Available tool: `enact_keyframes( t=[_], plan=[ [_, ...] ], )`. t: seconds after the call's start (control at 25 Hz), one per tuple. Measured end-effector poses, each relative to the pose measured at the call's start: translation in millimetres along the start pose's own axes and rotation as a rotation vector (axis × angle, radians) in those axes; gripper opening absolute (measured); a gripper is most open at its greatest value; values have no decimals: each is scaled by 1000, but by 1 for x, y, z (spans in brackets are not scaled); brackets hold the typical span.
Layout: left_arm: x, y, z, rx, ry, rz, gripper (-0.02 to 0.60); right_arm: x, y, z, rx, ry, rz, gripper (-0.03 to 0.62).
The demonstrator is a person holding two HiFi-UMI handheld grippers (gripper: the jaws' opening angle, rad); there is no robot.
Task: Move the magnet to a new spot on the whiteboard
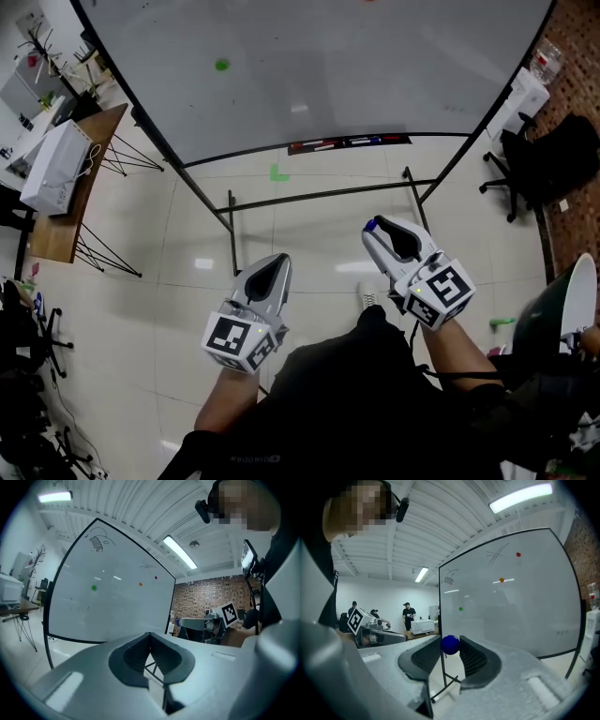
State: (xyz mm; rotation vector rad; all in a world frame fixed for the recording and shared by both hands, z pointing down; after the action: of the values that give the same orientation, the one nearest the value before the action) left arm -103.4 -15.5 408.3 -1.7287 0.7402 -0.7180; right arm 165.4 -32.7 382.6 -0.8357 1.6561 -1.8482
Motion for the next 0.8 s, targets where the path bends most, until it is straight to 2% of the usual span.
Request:
enact_keyframes(
  t=[0.28, 0.64, 0.8],
  plan=[
    [67, 2, 31, 26, 6, 20, 17, -24, 7, 100, -64, -92, 24, 112],
    [197, 3, 89, 18, 75, 36, 17, -48, -4, 308, -107, -230, -6, 111],
    [250, -1, 120, 7, 92, 29, 17, -47, -12, 383, -129, -278, -47, 112]
  ],
)
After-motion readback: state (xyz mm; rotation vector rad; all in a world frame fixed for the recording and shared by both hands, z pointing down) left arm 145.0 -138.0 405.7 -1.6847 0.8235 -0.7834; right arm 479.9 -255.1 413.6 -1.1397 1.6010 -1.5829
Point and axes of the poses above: the fingertips, and each gripper's own axes: x forward along the fingers, z to its right, y out of its top, the point moved 10 cm from there along -x, backward along the fingers, and after that the axes turned 5 degrees about y, right-handed, at the moved point
